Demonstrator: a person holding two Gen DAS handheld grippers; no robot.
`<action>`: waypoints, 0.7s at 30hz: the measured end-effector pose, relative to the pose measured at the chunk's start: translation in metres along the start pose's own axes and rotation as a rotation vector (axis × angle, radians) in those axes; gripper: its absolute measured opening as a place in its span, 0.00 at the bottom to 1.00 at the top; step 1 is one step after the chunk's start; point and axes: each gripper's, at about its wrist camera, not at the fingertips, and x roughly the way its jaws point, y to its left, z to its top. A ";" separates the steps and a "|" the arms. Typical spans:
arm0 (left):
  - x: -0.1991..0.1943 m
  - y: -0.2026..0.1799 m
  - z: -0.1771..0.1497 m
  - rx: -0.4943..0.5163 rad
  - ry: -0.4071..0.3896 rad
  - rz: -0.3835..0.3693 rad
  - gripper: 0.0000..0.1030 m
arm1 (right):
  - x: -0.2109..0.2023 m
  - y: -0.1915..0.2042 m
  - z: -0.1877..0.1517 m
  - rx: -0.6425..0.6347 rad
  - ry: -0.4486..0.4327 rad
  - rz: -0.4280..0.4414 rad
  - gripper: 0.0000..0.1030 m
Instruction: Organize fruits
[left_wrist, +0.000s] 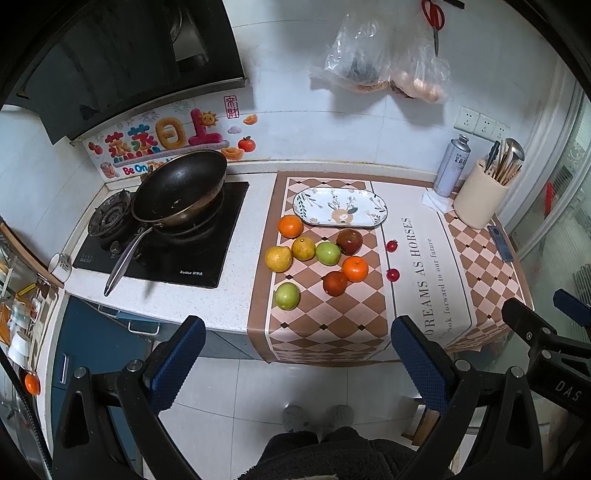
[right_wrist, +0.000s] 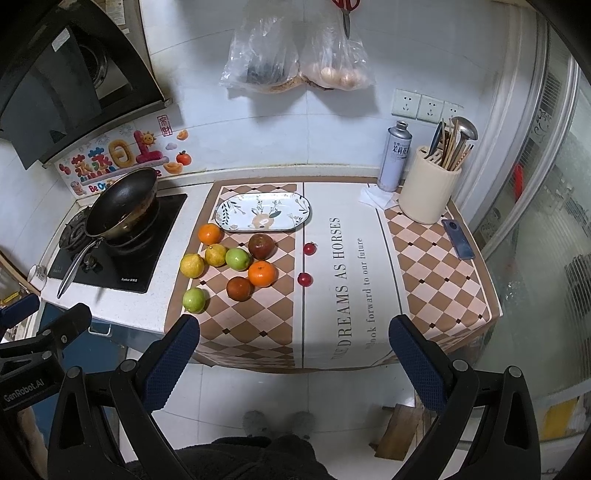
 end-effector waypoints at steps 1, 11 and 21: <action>0.000 0.001 0.000 0.000 0.000 -0.001 1.00 | 0.000 0.000 0.000 -0.001 0.001 0.001 1.00; 0.003 0.000 0.001 -0.007 -0.028 0.008 1.00 | 0.005 0.002 0.003 0.066 -0.030 0.033 1.00; 0.046 0.038 0.027 -0.056 -0.162 0.117 1.00 | 0.064 0.005 0.010 0.202 -0.029 0.050 1.00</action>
